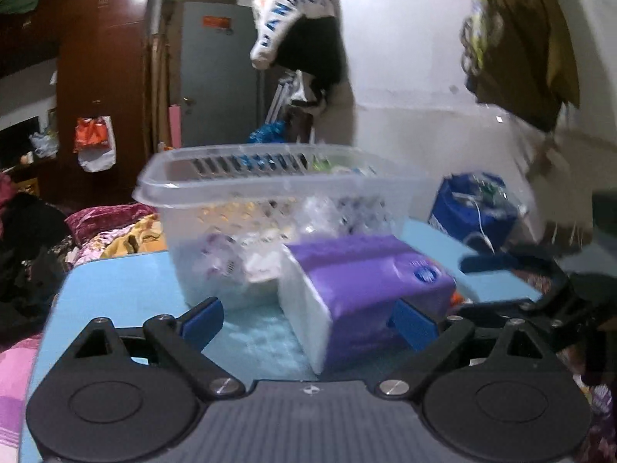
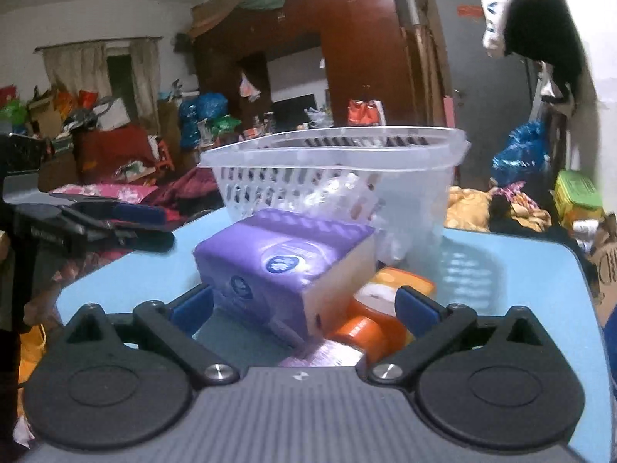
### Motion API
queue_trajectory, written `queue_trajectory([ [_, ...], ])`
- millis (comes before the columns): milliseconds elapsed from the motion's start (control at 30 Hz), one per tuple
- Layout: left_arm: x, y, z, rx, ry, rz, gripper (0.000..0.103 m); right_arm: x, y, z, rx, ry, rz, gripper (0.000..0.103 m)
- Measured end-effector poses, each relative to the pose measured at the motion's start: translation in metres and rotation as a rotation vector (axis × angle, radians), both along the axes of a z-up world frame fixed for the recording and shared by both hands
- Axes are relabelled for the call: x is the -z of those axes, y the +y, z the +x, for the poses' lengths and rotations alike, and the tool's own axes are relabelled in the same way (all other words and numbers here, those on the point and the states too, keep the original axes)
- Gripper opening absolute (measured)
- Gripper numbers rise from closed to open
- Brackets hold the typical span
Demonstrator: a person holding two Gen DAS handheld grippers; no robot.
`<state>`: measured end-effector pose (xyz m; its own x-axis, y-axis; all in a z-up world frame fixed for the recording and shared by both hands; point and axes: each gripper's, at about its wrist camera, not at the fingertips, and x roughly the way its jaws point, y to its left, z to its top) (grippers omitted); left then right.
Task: Organize objects
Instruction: 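Close both tools on opposite sides of the purple tissue pack, then lift the purple tissue pack with both tools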
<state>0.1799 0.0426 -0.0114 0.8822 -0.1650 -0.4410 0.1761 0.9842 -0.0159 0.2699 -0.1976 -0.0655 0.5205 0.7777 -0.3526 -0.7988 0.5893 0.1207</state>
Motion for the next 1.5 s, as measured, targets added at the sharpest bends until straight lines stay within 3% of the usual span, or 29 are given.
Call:
queue_trajectory([
  [300,0.024,-0.012,0.021,0.057,0.047,0.013,0.091,0.008,0.013,-0.006,-0.053,-0.026,-0.091,0.066],
  [467,0.032,-0.02,0.031,0.077,0.067,-0.005,0.083,0.01,0.019,-0.006,-0.043,-0.044,-0.125,0.064],
  [500,0.031,-0.024,0.029,0.079,0.063,0.005,0.074,0.01,0.018,-0.006,-0.038,-0.042,-0.126,0.063],
  [667,0.033,-0.037,0.019,0.071,0.023,0.046,0.072,0.01,0.018,-0.008,-0.016,-0.046,-0.135,0.057],
  [833,0.028,-0.027,0.007,0.114,-0.014,0.023,0.065,0.008,0.016,-0.015,-0.022,-0.066,-0.117,0.055],
  [933,0.024,-0.014,-0.002,0.153,-0.025,-0.029,0.06,0.007,0.011,-0.02,-0.034,-0.074,-0.102,0.053],
  [1200,0.019,0.001,-0.024,0.169,-0.091,-0.089,0.056,-0.004,0.008,-0.038,-0.039,-0.115,-0.074,0.047],
  [1367,-0.006,0.0,-0.054,0.166,-0.195,-0.089,0.054,-0.025,0.003,-0.058,-0.036,-0.176,-0.035,0.045],
  [1500,-0.045,-0.007,-0.073,0.152,-0.285,-0.062,0.054,-0.06,0.002,-0.075,-0.034,-0.266,-0.028,0.045],
])
